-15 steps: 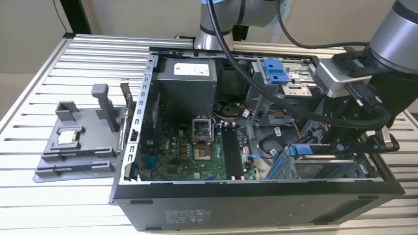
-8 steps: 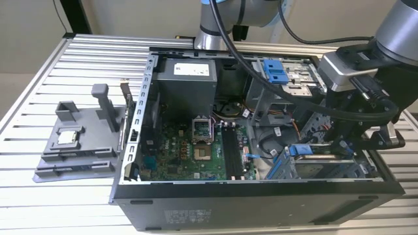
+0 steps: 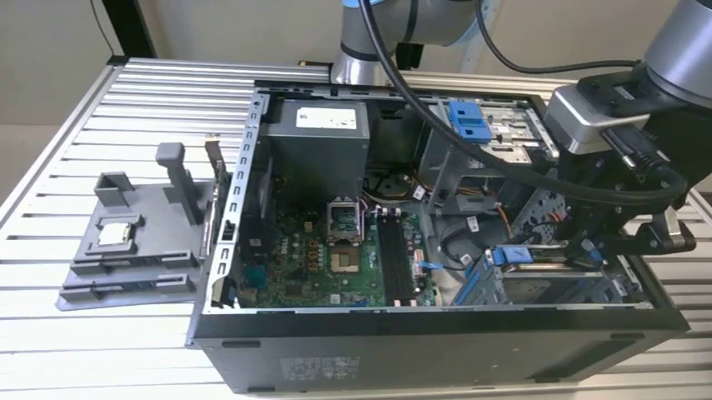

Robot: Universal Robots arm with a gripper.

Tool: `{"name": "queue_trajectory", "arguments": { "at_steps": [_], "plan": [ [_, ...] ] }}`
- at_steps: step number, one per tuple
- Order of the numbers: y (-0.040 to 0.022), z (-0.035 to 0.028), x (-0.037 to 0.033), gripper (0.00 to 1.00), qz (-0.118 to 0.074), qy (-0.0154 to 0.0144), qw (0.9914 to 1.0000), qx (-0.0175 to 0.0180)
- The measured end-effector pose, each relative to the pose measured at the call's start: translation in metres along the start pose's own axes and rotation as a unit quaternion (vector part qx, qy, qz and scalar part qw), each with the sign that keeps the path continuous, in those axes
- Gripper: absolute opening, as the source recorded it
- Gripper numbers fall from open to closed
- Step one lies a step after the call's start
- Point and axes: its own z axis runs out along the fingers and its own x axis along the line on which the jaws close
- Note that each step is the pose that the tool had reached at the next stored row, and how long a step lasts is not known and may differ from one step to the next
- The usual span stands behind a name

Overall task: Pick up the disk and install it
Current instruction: 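Insert the first disk wire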

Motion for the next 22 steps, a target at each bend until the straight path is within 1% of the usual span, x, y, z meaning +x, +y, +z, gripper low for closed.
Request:
{"name": "queue_trajectory", "arguments": {
  "at_steps": [3,9,12,15,18,19,20,22],
  "plan": [
    [0.0004,-0.0003,0.0056,1.00,0.001,-0.0001,1.00000,-0.0020],
    [0.0001,0.0024,0.0061,1.00,0.006,0.0001,0.99998,-0.0023],
    [0.0002,0.0036,0.0061,1.00,0.027,0.0012,0.99964,-0.0028],
    [0.0002,0.0049,0.0061,1.00,0.049,0.0025,0.99880,-0.0033],
    [0.0000,0.0066,0.0061,1.00,0.061,0.0011,0.99813,-0.0035],
    [-0.0004,0.0071,0.0061,1.00,0.064,0.0000,0.99794,-0.0036],
    [-0.0008,0.0076,0.0061,1.00,0.066,-0.0015,0.99781,-0.0036],
    [-0.0021,0.0088,0.0062,1.00,0.069,-0.0060,0.99756,-0.0035]
  ]
}}
